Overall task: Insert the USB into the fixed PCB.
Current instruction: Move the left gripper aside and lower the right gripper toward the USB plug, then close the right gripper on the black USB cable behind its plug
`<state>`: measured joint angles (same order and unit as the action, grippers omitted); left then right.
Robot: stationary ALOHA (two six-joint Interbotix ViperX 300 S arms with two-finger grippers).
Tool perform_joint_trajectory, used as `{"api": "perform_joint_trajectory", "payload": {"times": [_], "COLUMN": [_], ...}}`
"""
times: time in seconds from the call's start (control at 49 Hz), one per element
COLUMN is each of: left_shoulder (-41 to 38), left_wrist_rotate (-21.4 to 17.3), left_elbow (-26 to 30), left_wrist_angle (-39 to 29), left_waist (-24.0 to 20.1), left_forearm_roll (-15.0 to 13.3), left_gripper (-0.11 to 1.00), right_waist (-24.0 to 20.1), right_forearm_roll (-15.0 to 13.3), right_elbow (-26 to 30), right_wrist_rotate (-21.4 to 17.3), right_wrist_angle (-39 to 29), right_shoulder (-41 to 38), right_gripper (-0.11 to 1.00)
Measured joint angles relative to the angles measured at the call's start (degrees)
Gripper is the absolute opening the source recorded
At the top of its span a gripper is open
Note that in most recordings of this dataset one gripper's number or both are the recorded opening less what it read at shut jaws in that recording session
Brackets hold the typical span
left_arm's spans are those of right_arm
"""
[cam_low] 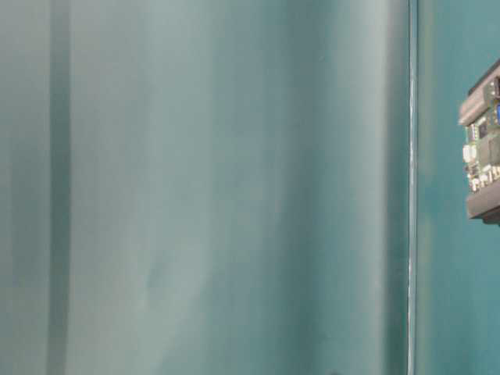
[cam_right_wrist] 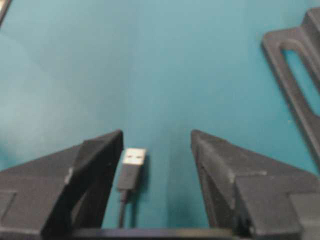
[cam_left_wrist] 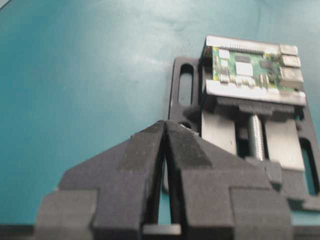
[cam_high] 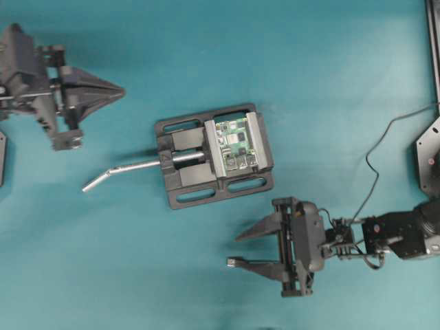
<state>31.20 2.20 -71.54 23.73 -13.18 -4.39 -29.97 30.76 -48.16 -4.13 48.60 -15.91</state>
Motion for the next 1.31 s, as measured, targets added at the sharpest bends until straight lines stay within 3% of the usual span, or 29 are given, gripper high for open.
{"api": "perform_joint_trajectory", "payload": {"times": [0.367, 0.51, 0.673, 1.306], "left_shoulder": [27.95, 41.40, 51.59, 46.67], "left_wrist_rotate": [0.00, 0.00, 0.00, 0.00], "left_elbow": [-11.07, -14.41, -15.91, -16.00], "left_wrist_angle": [-12.04, -18.90, -25.22, -22.06], "left_waist": [0.09, 0.18, 0.62, 0.88], "left_forearm_roll": [0.18, 0.18, 0.35, 0.44], "left_gripper": [0.01, 0.01, 0.01, 0.01], "right_waist": [-2.99, -3.08, -3.43, -5.27], "right_forearm_roll": [5.89, 6.86, 7.82, 10.28], "right_elbow": [1.76, 2.55, 3.08, 3.34], "right_wrist_rotate": [5.01, 5.45, 5.54, 5.89], "right_wrist_angle": [0.97, 0.97, 0.97, 0.97], "right_shoulder": [-3.69, -4.31, -4.83, -6.94], "right_gripper": [0.61, 0.61, 0.61, 0.61]}}
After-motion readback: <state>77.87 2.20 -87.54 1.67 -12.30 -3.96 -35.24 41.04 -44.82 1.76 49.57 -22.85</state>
